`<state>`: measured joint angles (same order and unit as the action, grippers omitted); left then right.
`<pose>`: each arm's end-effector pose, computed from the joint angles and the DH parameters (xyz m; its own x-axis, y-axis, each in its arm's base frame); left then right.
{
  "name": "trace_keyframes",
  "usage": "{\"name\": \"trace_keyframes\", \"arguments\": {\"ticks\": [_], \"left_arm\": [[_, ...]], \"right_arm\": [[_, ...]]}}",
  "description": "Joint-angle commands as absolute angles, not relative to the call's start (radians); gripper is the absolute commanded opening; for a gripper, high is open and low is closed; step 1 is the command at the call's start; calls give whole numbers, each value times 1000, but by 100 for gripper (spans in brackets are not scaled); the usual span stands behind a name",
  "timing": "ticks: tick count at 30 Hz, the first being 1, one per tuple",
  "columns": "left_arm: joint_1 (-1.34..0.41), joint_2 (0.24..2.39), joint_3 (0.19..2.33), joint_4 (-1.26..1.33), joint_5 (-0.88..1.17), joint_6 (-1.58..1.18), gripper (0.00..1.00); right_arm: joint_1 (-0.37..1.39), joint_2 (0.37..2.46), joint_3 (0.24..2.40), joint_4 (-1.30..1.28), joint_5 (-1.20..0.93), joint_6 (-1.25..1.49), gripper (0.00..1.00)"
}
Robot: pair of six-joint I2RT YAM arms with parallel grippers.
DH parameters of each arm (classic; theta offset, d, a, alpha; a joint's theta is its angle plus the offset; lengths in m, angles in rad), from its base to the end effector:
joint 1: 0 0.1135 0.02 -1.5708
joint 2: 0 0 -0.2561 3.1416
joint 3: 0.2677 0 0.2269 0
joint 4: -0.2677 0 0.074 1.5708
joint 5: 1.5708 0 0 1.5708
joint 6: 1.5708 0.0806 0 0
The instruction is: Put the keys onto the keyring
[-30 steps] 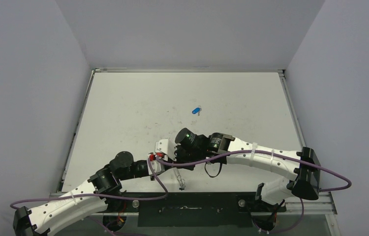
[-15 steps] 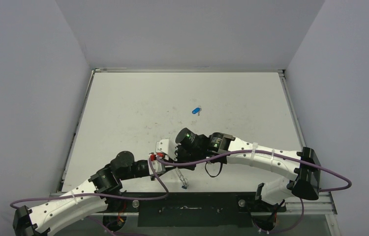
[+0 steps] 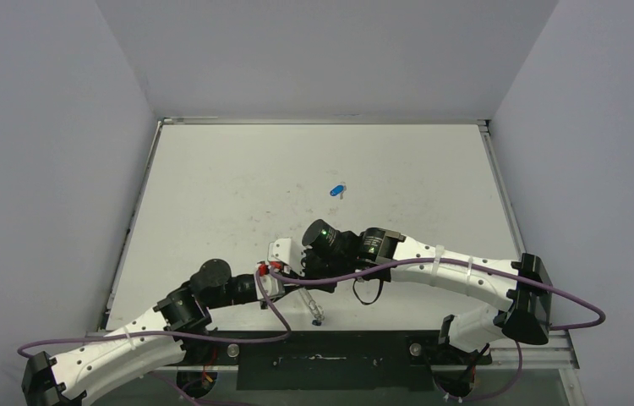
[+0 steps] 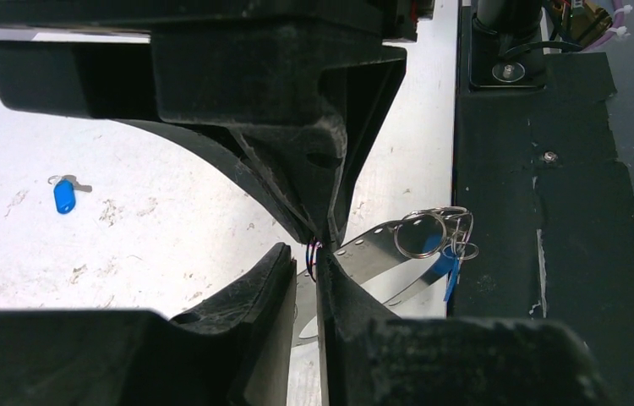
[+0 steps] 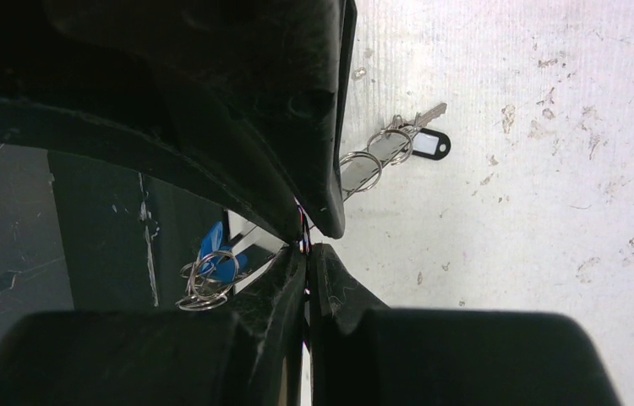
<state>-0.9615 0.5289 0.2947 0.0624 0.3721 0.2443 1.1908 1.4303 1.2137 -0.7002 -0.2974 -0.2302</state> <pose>0.0747 -0.1583 0.2248 0.1394 0.1939 -0.9711 0.9638 0.1983 0.1780 0.0903 0.2898 0.2588 -0.0689 -0.7607 -0.6454 -0.9960 0.0159 0.0876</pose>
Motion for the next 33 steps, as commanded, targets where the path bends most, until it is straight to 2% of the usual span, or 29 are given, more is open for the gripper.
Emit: {"name": "trace_keyframes", "arguments": {"ticks": [1, 6, 14, 25, 33], "left_arm": [[-966, 526, 304, 68, 383, 251, 15], [-965, 423, 281, 44, 346, 253, 20], [-967, 300, 259, 2, 303, 234, 19], [-966, 439, 297, 10, 355, 245, 19], [-966, 465, 295, 65, 369, 242, 13]], "right_arm": [[1203, 1400, 1234, -583, -316, -219, 0], [1198, 1386, 1203, -560, -316, -221, 0], [1196, 1376, 1193, -559, -320, -229, 0], [1197, 1370, 1206, -573, -317, -228, 0], [1197, 1371, 1202, -577, -318, -229, 0]]}}
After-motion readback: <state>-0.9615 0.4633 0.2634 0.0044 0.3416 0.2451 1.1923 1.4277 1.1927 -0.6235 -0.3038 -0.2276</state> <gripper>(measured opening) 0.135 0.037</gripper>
